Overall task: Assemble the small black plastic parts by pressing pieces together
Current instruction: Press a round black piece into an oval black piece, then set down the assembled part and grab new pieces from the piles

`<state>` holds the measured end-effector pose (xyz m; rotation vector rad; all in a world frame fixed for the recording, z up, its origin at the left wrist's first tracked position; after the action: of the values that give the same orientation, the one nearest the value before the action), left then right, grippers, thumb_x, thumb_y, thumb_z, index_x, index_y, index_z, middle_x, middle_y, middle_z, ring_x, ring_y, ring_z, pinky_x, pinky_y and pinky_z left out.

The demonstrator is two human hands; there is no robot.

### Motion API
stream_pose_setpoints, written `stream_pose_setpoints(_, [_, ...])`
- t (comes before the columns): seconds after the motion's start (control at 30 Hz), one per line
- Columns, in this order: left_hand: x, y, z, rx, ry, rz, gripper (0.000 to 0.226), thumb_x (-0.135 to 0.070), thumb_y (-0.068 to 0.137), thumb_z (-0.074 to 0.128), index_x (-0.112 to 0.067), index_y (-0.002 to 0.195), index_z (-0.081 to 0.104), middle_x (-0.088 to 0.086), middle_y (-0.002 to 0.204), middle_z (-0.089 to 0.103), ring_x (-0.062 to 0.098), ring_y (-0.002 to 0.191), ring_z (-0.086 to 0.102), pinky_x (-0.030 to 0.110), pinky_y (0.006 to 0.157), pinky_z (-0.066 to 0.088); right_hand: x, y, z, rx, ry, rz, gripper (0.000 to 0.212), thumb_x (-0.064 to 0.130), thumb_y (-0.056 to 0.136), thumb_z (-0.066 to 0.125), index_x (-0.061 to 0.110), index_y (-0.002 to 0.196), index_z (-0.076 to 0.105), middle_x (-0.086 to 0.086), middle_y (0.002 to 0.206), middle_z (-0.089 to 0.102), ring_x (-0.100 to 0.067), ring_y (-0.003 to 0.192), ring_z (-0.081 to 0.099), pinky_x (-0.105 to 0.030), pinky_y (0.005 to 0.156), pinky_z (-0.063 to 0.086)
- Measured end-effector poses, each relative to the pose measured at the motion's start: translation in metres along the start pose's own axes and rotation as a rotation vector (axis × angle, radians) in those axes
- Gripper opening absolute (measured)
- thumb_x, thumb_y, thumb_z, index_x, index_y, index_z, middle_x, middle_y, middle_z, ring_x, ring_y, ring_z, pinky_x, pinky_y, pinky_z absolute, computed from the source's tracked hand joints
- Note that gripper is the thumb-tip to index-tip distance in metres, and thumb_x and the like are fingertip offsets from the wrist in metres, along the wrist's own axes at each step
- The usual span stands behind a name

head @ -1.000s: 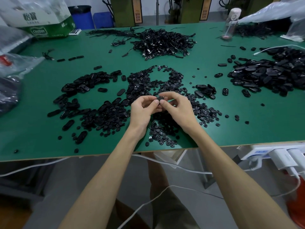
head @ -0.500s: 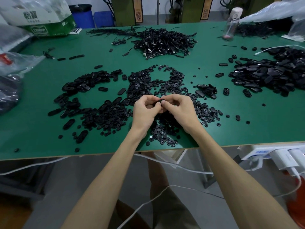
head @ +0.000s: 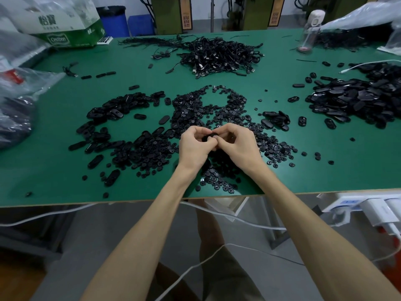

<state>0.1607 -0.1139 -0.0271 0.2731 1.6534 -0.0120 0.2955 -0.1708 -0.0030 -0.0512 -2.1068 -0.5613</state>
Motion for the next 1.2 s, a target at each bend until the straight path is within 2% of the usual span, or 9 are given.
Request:
stream_pose_setpoints(0.17, [-0.001, -0.001, 0.001, 0.012, -0.033, -0.016, 0.017, 0.001, 0.087, 0.071, -0.014, 0.093, 0.065, 0.007, 0.089, 0.072, 0.009, 0.068, 0.071, 0.021, 0.065, 0.058, 0.001, 0.0, -0.001, 0.003, 0.019, 0.0, 0.009, 0.009, 0.093, 0.073, 0.011, 0.101, 0.077, 0.003, 0.082, 0.076, -0.007, 0.077, 0.071, -0.02, 0.074, 0.055])
stream_pose_setpoints(0.33, [-0.003, -0.003, 0.001, 0.068, -0.191, -0.02, 0.012, 0.001, 0.094, 0.07, -0.004, 0.104, 0.07, 0.013, 0.096, 0.076, 0.023, 0.085, 0.077, 0.027, 0.075, 0.062, -0.001, -0.001, -0.007, -0.053, 0.07, 0.021, 0.015, 0.012, 0.095, 0.071, 0.017, 0.11, 0.074, 0.005, 0.079, 0.074, -0.007, 0.076, 0.07, -0.019, 0.071, 0.052])
stream_pose_setpoints(0.43, [-0.004, -0.003, 0.001, 0.088, -0.206, -0.011, 0.015, 0.001, 0.095, 0.069, 0.001, 0.111, 0.07, 0.014, 0.098, 0.076, 0.025, 0.088, 0.077, 0.029, 0.077, 0.062, -0.001, -0.001, -0.009, -0.077, 0.092, 0.003, 0.018, 0.01, 0.096, 0.069, 0.021, 0.11, 0.071, 0.007, 0.077, 0.072, -0.005, 0.078, 0.069, -0.017, 0.072, 0.05])
stream_pose_setpoints(0.7, [-0.002, 0.0, 0.0, 0.042, -0.163, -0.017, 0.013, 0.005, 0.095, 0.067, 0.004, 0.108, 0.068, 0.016, 0.091, 0.076, 0.022, 0.074, 0.076, 0.029, 0.074, 0.062, 0.002, -0.002, -0.005, -0.038, 0.067, 0.01, 0.025, 0.001, 0.094, 0.064, 0.021, 0.102, 0.077, 0.003, 0.088, 0.075, -0.017, 0.084, 0.07, -0.04, 0.078, 0.059])
stream_pose_setpoints(0.8, [0.0, 0.0, -0.001, 0.036, -0.148, -0.014, 0.012, 0.005, 0.095, 0.067, 0.003, 0.107, 0.067, 0.014, 0.091, 0.075, 0.018, 0.073, 0.075, 0.026, 0.072, 0.061, 0.004, -0.003, -0.004, -0.035, 0.073, 0.023, 0.025, 0.001, 0.093, 0.061, 0.018, 0.097, 0.08, 0.009, 0.093, 0.076, -0.011, 0.087, 0.072, -0.04, 0.085, 0.059])
stream_pose_setpoints(0.87, [-0.001, 0.0, -0.001, 0.048, -0.166, -0.006, 0.012, 0.003, 0.095, 0.068, 0.002, 0.107, 0.067, 0.013, 0.094, 0.076, 0.02, 0.079, 0.076, 0.027, 0.074, 0.061, 0.003, -0.003, -0.005, -0.058, 0.129, 0.074, 0.026, 0.003, 0.093, 0.06, 0.019, 0.097, 0.081, 0.008, 0.096, 0.077, -0.01, 0.09, 0.073, -0.04, 0.088, 0.06])
stream_pose_setpoints(0.97, [-0.004, -0.001, 0.001, 0.051, -0.174, 0.027, 0.011, -0.001, 0.098, 0.066, -0.005, 0.108, 0.069, 0.012, 0.102, 0.075, 0.022, 0.091, 0.077, 0.027, 0.075, 0.061, -0.001, -0.003, -0.009, -0.111, 0.186, 0.111, 0.03, 0.006, 0.094, 0.059, 0.023, 0.108, 0.079, 0.008, 0.103, 0.076, -0.013, 0.094, 0.071, -0.045, 0.09, 0.059])
stream_pose_setpoints(1.07, [-0.01, -0.001, 0.001, 0.018, -0.086, 0.083, 0.011, -0.006, 0.103, 0.059, -0.008, 0.111, 0.068, 0.009, 0.109, 0.071, 0.017, 0.096, 0.075, 0.028, 0.076, 0.062, -0.01, -0.001, -0.016, -0.203, 0.261, 0.162, 0.042, 0.008, 0.095, 0.061, 0.027, 0.131, 0.068, 0.007, 0.123, 0.069, -0.016, 0.102, 0.068, -0.045, 0.094, 0.058])
stream_pose_setpoints(1.2, [-0.016, -0.003, -0.002, -0.022, 0.071, 0.109, 0.018, -0.015, 0.107, 0.052, -0.014, 0.102, 0.07, 0.002, 0.098, 0.072, 0.01, 0.075, 0.071, 0.023, 0.066, 0.055, -0.031, -0.003, -0.025, -0.405, 0.472, 0.335, 0.072, 0.013, 0.093, 0.06, 0.03, 0.159, 0.036, -0.005, 0.137, 0.058, -0.023, 0.114, 0.064, -0.041, 0.09, 0.061])
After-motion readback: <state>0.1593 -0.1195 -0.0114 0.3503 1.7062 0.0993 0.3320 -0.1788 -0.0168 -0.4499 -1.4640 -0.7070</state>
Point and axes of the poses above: each hand's wrist, its own y-axis towards the middle knuckle, its own z-axis out of the palm, x = y × z, the point moved 5 cm from there along y, towards the middle knuckle
